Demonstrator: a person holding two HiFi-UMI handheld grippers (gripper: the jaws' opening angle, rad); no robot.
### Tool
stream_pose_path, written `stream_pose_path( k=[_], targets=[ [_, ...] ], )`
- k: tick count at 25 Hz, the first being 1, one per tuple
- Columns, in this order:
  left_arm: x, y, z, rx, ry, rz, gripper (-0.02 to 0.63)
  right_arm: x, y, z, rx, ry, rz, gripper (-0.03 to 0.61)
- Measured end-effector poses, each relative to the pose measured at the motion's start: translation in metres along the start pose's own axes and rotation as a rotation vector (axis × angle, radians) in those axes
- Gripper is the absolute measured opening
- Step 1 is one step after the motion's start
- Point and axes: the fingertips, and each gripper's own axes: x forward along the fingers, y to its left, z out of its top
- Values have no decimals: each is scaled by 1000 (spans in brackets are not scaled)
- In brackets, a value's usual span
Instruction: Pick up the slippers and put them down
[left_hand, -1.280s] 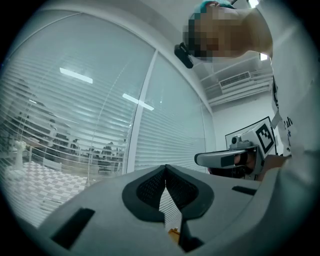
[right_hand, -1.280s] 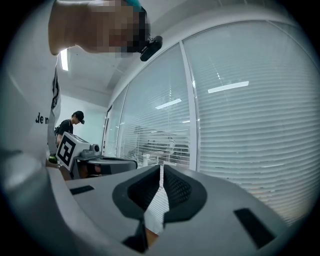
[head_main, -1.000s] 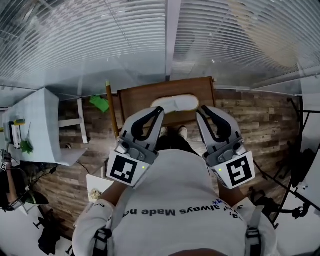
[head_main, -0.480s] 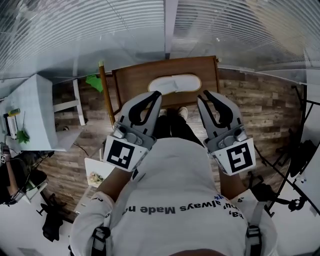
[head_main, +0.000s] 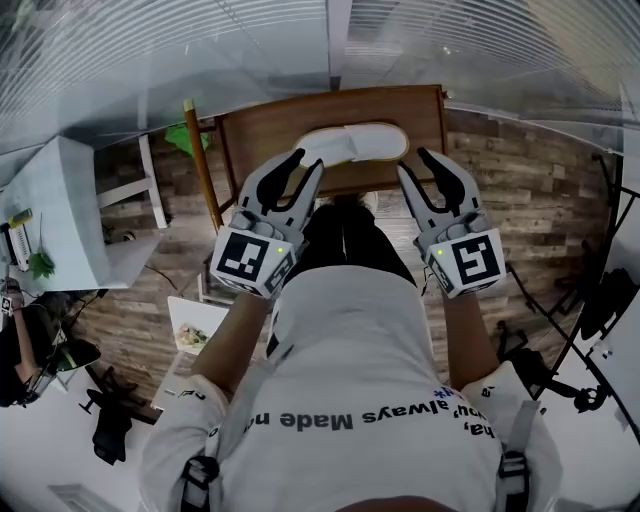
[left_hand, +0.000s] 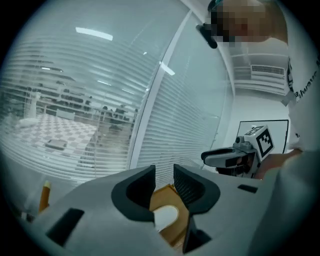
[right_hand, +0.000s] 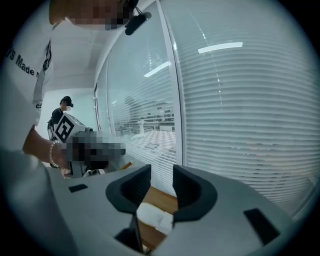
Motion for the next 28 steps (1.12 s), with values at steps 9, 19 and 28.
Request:
stream_pose_path(
  k=[9,19,28],
  targets=[
    [29,40,-88,-50,138,48,129,29,-42,-85,52,113,-31,160],
    [58,98,-206,-169,283,128,158,65,-84,-190,142,233,-59,190],
    [68,132,-282,-265,393,150,193,85,-98,-258,197,318,-61,193]
  ],
)
